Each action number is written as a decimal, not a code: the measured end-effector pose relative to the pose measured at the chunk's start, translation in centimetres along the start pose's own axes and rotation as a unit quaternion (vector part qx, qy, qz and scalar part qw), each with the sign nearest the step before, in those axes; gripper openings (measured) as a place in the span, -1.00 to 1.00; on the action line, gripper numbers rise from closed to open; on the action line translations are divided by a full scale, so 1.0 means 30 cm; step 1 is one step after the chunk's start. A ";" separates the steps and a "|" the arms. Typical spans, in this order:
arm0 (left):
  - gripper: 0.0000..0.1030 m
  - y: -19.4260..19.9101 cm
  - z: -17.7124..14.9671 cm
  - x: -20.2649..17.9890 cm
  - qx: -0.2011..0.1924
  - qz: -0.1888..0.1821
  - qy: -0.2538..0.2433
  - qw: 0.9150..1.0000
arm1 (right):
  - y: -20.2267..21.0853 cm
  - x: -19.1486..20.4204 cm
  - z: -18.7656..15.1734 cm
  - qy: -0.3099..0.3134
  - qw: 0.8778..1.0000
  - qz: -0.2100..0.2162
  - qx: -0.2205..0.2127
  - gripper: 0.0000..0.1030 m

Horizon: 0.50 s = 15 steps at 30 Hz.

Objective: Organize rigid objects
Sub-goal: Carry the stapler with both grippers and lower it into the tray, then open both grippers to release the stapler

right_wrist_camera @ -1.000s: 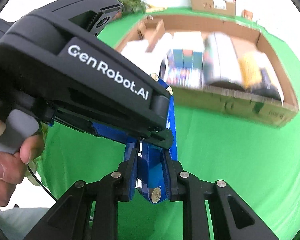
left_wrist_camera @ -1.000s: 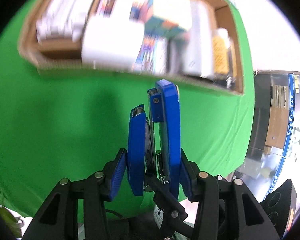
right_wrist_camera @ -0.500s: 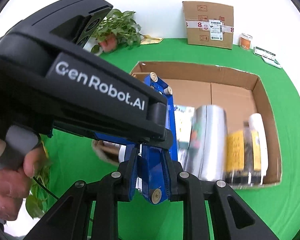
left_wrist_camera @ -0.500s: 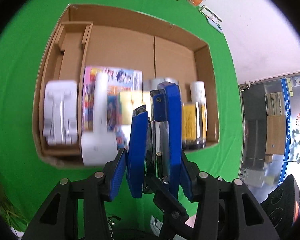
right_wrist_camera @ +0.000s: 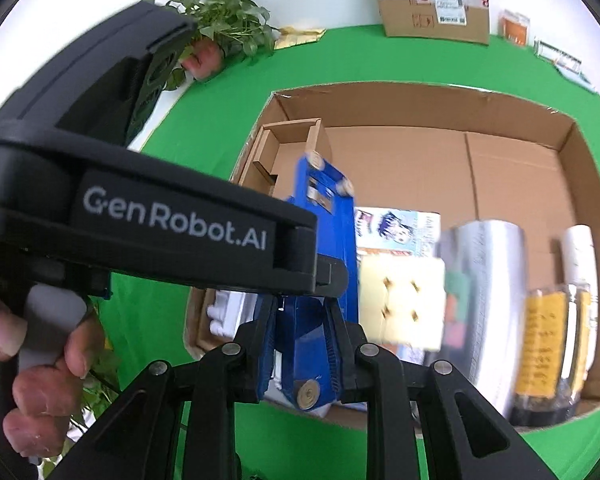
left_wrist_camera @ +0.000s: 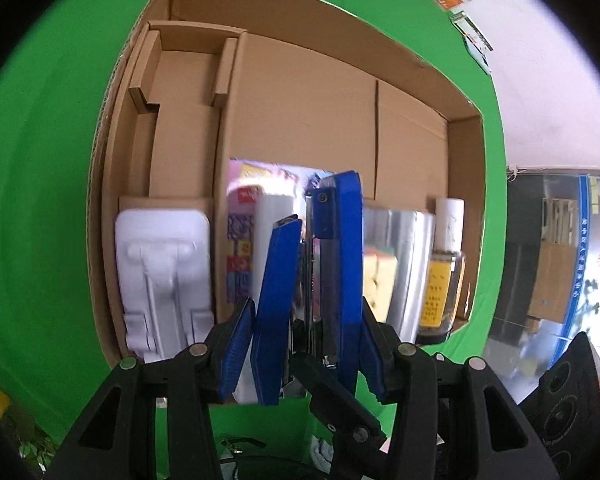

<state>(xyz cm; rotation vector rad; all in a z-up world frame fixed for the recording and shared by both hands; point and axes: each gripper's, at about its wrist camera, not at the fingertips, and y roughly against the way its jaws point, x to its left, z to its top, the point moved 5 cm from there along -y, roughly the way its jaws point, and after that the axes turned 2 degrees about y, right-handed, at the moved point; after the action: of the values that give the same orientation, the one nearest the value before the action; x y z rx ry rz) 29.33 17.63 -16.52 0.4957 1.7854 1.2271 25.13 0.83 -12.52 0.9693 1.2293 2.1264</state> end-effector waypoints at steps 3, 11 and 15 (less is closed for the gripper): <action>-0.06 -0.021 0.041 0.024 0.013 -0.021 0.009 1.000 | -0.027 0.013 0.036 -0.002 1.000 -0.006 0.014 -0.56; 0.06 -0.072 0.093 0.035 0.032 -0.067 0.025 0.997 | -0.059 -0.077 0.164 -0.012 0.998 -0.025 0.055 -0.64; 0.09 -0.019 0.086 0.025 -0.001 -0.053 0.011 0.999 | -0.041 -0.099 0.193 -0.019 0.998 -0.041 0.050 -0.46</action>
<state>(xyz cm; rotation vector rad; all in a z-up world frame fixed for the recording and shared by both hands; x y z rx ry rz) 31.20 19.31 -17.66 0.3832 1.8050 1.1640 31.57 2.37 -12.60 0.9797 1.3449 1.9912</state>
